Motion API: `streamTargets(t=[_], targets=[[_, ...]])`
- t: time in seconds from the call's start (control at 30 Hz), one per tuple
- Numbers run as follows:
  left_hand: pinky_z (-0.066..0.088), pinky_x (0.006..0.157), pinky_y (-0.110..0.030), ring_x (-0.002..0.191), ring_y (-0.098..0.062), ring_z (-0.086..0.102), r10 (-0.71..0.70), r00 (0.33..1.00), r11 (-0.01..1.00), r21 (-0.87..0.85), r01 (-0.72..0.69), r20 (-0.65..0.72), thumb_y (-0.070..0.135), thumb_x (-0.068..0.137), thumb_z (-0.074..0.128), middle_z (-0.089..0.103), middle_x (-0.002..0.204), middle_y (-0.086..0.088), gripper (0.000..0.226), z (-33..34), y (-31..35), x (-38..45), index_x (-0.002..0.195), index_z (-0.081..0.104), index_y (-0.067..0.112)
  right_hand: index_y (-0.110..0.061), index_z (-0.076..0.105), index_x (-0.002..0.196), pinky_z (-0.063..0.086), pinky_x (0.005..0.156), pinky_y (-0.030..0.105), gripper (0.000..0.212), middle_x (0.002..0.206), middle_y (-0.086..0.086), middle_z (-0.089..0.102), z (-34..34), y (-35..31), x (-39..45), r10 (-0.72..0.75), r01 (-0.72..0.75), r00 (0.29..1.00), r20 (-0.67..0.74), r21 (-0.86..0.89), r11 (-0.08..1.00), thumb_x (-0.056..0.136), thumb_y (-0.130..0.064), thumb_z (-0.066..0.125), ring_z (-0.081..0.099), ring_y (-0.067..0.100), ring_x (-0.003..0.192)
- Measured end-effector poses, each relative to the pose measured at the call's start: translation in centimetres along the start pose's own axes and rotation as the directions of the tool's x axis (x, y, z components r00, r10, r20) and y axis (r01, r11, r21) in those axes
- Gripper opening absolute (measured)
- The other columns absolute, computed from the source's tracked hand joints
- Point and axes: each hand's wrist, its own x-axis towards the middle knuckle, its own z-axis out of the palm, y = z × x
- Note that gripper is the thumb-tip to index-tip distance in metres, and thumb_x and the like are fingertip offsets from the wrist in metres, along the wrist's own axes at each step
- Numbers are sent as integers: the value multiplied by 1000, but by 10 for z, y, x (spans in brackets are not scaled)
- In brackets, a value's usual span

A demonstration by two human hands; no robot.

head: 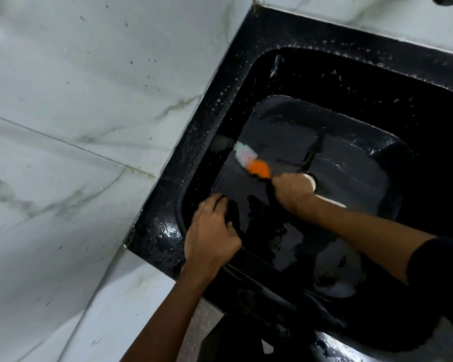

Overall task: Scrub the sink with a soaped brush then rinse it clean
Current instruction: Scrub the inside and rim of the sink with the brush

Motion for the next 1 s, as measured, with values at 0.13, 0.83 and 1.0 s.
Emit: streamTargets(t=[0.13, 0.83, 1.0], targets=[[18, 123, -31, 151, -17, 18, 17, 1000, 1000, -4, -17, 17, 23, 86, 58, 17, 166, 0, 79, -1, 1, 0, 157, 26, 13, -9, 65, 111, 50, 81, 39, 30, 111, 16, 65, -34, 58, 32, 296, -294, 950, -95, 31, 955, 97, -15, 40, 64, 35, 103], [-2, 125, -32, 152, -14, -17, 67, 998, 995, 75, -66, -6, 28, 79, 56, -23, 165, -3, 103, -1, 4, 0, 159, -6, 10, -8, 57, 115, 47, 85, 37, 29, 119, 15, 61, 10, -8, 1, 32, -32, 999, 12, 75, 997, 99, -13, 34, 60, 32, 109], [-5, 124, -30, 152, -12, -17, 63, 998, 997, 55, -62, -16, 27, 80, 57, -22, 165, -2, 102, -1, 4, 0, 159, -6, 11, -8, 59, 120, 48, 86, 38, 31, 120, 17, 61, -39, 68, 50, 375, -380, 920, -110, -22, 925, 96, -17, 41, 60, 34, 109]])
